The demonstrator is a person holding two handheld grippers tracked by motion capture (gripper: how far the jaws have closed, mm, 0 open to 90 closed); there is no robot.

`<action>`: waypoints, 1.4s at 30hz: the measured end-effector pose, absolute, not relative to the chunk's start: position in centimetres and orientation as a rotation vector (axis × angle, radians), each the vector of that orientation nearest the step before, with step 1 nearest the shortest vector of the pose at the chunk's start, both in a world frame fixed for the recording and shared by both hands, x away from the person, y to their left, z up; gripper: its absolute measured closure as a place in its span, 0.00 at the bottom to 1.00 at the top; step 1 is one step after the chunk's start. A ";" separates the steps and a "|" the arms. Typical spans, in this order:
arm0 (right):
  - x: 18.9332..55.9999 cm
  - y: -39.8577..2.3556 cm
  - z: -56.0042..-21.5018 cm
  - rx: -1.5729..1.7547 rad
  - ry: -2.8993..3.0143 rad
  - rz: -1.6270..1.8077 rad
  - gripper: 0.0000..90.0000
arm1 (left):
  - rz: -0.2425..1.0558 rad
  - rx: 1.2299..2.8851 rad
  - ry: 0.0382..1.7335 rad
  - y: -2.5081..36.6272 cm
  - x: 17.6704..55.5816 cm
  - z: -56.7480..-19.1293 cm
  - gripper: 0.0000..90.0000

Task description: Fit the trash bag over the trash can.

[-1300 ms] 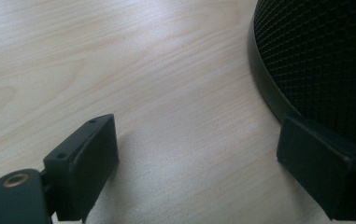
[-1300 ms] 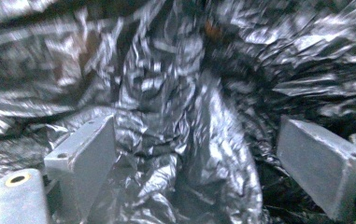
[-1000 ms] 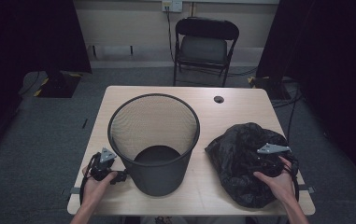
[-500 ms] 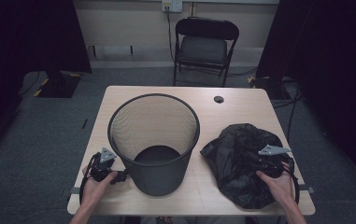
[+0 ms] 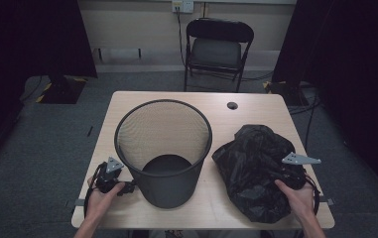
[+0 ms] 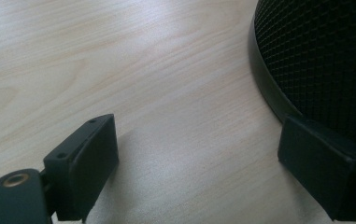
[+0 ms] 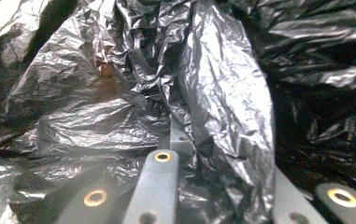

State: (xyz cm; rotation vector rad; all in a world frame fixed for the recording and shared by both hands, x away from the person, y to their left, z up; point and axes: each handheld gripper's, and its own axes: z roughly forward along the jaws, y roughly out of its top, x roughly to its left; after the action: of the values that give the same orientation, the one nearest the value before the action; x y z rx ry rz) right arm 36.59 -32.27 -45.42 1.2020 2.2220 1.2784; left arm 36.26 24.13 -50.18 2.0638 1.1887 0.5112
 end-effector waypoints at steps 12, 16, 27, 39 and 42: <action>35.5 -32.0 -43.5 1.161 2.134 1.421 0.93 | 0.511 2.064 1.189 24.1 36.3 -50.2 0.13; 35.3 -31.7 -42.9 1.130 2.117 1.479 0.93 | 0.511 2.064 1.189 24.1 36.3 -50.2 0.13; 34.7 -31.5 -41.1 1.085 2.061 1.579 0.94 | 0.508 2.064 1.189 24.1 36.3 -50.2 0.13; 34.1 -29.4 -39.4 1.015 2.068 1.591 0.94 | 0.509 2.060 1.194 24.1 36.3 -50.2 0.13; 33.9 -29.0 -39.0 0.998 2.067 1.599 0.94 | 0.513 2.052 1.207 24.0 36.3 -50.2 0.13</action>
State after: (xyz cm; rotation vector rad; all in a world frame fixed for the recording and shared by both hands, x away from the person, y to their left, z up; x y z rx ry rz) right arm 33.95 -29.04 -39.01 0.9980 2.0672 1.5986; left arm 36.27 24.01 -50.18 2.0518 1.2069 0.5127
